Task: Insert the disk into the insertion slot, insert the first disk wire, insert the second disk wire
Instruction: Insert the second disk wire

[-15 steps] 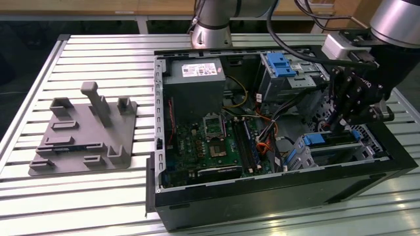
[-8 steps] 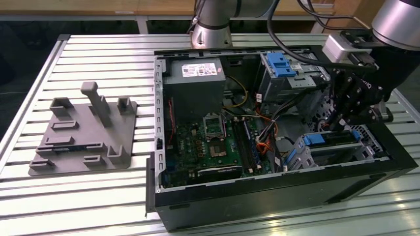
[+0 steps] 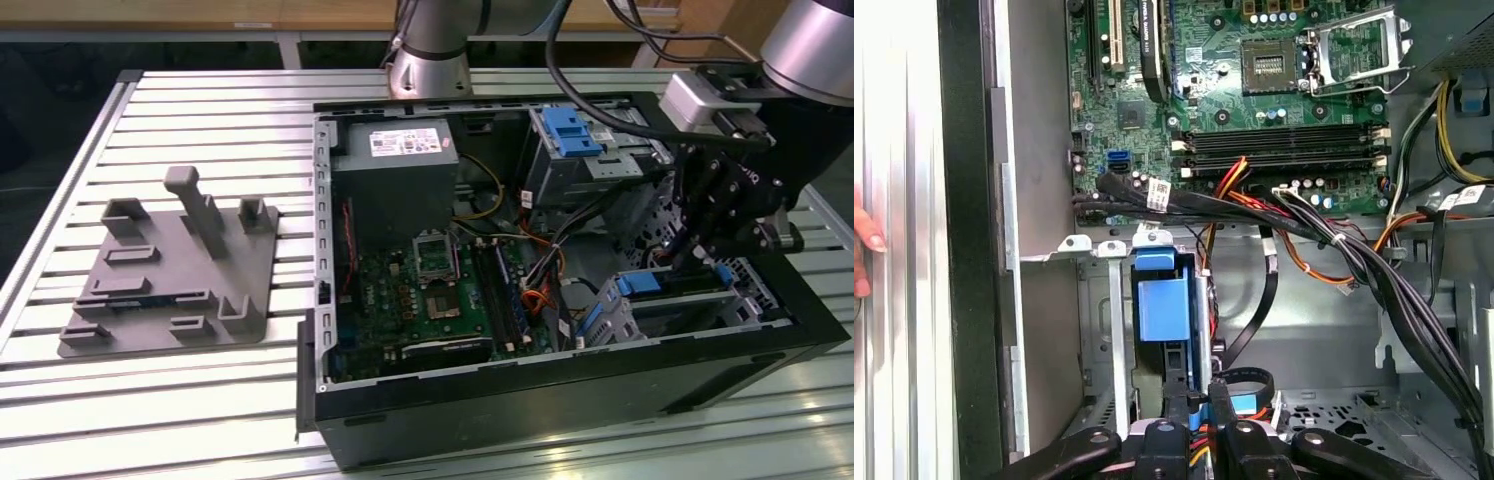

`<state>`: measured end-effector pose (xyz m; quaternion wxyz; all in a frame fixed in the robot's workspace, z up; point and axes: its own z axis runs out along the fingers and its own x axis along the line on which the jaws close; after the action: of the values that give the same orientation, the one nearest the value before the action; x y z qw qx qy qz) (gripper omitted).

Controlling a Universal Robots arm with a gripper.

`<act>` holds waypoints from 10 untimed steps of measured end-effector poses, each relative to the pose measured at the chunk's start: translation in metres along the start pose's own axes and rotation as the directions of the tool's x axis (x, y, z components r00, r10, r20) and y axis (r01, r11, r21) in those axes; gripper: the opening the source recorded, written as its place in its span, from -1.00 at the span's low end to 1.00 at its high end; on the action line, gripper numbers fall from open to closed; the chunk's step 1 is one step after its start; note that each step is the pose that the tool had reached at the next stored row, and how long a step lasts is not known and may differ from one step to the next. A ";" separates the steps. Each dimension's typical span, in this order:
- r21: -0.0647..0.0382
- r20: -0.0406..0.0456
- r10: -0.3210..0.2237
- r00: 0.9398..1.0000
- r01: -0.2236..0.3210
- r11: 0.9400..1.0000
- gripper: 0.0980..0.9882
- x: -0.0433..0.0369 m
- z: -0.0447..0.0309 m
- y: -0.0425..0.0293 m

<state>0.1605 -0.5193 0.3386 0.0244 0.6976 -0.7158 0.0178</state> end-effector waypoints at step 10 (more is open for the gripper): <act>0.001 0.000 0.000 1.000 0.000 1.000 -0.77 0.0020 0.0014 -0.0001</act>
<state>0.1605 -0.5214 0.3373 0.0241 0.6976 -0.7158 0.0182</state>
